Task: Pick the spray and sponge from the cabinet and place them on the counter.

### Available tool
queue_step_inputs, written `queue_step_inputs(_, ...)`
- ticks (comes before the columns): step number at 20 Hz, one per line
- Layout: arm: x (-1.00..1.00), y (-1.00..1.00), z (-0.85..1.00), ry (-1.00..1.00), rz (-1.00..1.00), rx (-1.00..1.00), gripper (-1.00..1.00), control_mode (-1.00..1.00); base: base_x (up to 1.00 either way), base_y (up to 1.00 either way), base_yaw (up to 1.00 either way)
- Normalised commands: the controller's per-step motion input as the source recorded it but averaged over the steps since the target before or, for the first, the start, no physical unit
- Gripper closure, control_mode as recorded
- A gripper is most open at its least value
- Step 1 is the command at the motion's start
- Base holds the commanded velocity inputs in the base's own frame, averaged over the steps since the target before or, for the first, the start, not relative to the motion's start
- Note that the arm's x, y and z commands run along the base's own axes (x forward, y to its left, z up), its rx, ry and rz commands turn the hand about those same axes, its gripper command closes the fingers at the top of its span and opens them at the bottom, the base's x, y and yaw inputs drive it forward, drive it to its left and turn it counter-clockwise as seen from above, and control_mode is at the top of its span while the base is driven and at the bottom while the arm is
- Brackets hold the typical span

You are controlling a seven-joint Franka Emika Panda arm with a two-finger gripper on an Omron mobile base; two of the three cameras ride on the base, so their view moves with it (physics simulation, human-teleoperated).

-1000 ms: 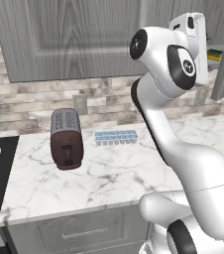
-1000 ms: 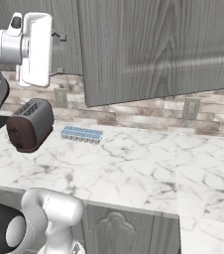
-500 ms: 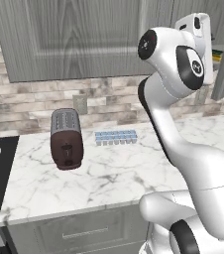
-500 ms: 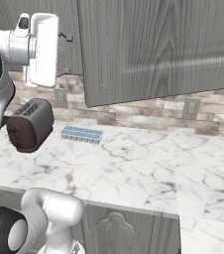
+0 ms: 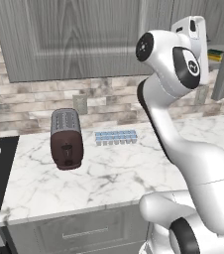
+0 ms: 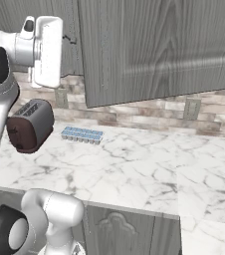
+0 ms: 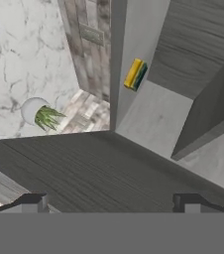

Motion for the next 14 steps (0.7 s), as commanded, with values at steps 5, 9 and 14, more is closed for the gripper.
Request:
queue_step_inputs(5,0.17,0.0,-0.06,0.0,0.0,0.0,-1.0,-1.0,0.0,0.0,0.0)
queue_step_inputs(9,0.16,-0.1,-0.02,0.0,0.0,0.0,-1.0,-1.0,0.0,0.0,0.0)
queue_step_inputs(14,0.14,-0.17,-0.02,0.0,0.0,0.0,-1.0,-1.0,0.0,0.0,0.0)
